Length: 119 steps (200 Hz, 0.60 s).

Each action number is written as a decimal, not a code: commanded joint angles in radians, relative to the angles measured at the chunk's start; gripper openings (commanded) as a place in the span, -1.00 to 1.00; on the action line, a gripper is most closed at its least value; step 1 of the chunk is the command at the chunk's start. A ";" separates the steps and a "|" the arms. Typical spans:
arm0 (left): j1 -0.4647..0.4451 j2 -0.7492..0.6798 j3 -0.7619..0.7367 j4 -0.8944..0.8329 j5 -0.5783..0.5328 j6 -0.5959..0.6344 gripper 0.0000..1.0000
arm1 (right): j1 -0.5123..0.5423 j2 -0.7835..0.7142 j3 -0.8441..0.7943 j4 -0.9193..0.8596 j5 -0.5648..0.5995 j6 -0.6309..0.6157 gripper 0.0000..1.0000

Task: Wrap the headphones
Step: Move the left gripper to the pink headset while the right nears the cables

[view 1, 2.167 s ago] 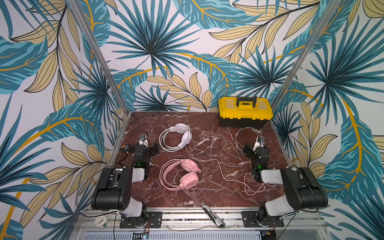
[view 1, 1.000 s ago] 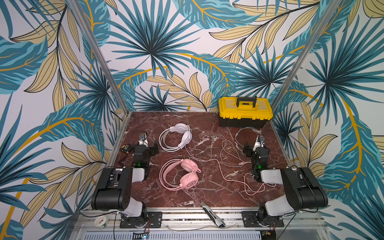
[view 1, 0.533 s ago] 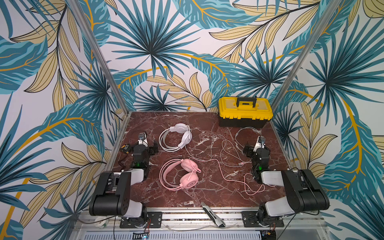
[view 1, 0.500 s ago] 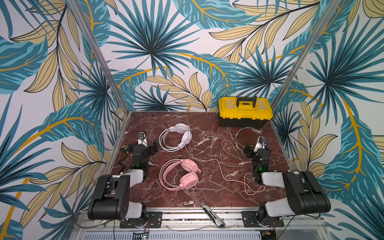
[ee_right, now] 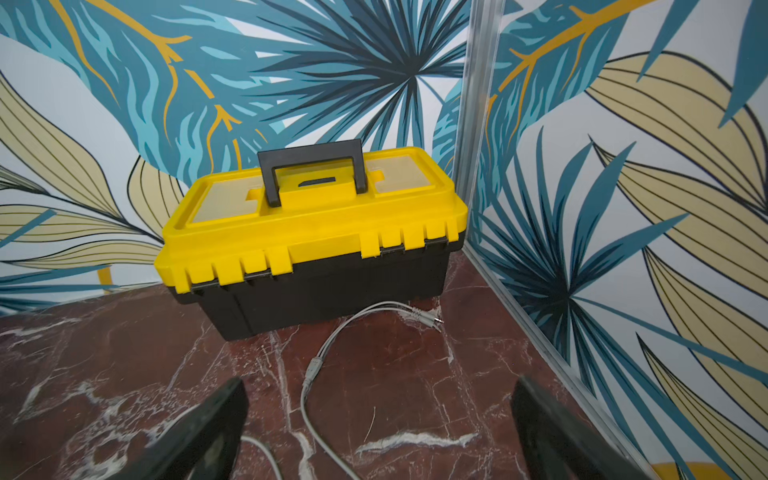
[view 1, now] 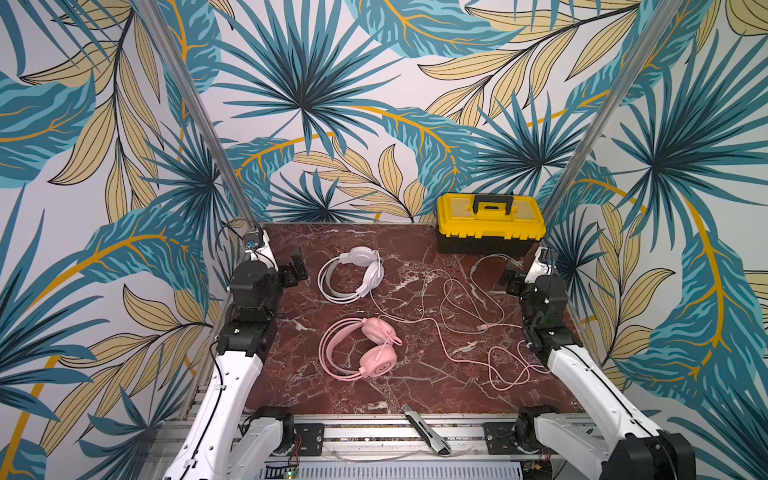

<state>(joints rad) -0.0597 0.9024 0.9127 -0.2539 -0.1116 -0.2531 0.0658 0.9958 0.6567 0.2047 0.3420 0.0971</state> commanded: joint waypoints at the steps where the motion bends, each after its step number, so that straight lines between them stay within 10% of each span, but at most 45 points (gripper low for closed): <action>1: -0.031 0.029 0.105 -0.429 -0.002 -0.158 0.99 | 0.023 -0.026 0.069 -0.348 -0.023 0.053 0.99; 119: -0.075 0.258 0.208 -1.079 0.251 -0.397 0.99 | 0.238 -0.070 0.227 -0.763 -0.028 0.089 0.99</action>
<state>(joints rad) -0.1093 1.1725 1.1324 -1.2022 0.0788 -0.6182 0.2783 0.9421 0.8711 -0.4694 0.3164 0.1616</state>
